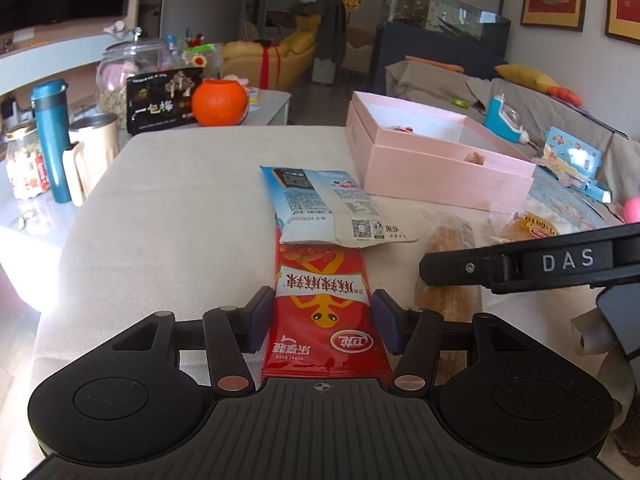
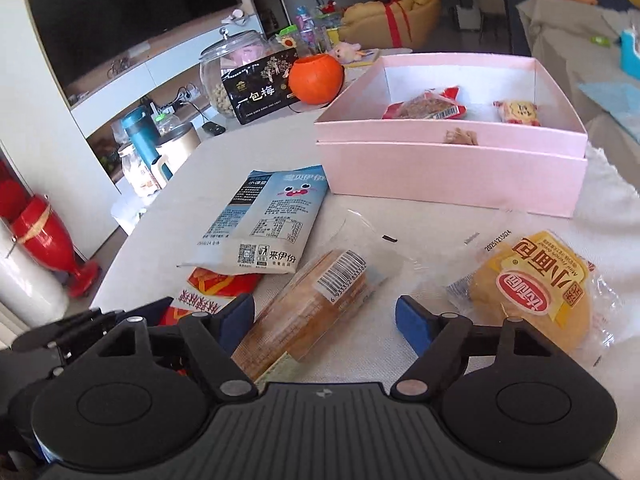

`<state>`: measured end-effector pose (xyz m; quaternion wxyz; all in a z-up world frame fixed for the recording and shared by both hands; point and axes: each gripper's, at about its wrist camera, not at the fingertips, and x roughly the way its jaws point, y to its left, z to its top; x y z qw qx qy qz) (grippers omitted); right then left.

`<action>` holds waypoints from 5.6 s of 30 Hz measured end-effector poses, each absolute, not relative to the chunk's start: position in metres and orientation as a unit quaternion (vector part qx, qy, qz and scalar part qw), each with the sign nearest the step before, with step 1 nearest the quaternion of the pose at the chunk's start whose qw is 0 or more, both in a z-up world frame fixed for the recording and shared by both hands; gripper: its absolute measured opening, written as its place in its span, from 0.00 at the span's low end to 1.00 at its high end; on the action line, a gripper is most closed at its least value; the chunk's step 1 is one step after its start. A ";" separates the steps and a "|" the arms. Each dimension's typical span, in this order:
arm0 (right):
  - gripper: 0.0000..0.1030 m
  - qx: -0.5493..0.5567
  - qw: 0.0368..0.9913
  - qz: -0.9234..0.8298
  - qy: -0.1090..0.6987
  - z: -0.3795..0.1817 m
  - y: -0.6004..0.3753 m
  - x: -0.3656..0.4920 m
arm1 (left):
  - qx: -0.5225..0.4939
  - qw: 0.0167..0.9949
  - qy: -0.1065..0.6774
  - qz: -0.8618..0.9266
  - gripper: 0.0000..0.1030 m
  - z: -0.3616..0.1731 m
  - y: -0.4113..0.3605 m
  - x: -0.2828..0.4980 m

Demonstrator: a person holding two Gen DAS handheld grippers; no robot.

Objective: Organize snacks
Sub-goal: 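Move the right tool to the clear-wrapped bread stick while the left tool holds the red packet, then grasp the clear-wrapped bread stick with the right tool, then carry the red packet and bread stick over the pink box and open both tools, then move the left tool over the blue snack packet while the right tool moves over the yellow-wrapped bun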

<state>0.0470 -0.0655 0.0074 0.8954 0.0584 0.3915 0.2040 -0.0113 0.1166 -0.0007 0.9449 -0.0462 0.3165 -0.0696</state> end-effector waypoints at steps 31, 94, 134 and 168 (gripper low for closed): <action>0.84 0.052 0.890 0.281 0.356 -0.001 -0.135 0.026 | -0.008 0.941 0.333 -0.055 0.59 0.001 0.102 -0.005; 0.31 -0.094 0.873 0.222 0.424 0.022 -0.117 0.029 | 0.027 0.922 0.375 -0.089 0.58 0.007 0.083 0.022; 0.65 -0.051 0.887 0.200 0.413 0.100 -0.165 0.133 | -0.076 0.934 0.347 -0.041 0.45 0.043 0.130 0.132; 0.85 -0.088 0.894 0.249 0.362 0.002 -0.148 0.043 | 0.114 0.924 0.362 -0.037 0.44 0.021 0.053 0.116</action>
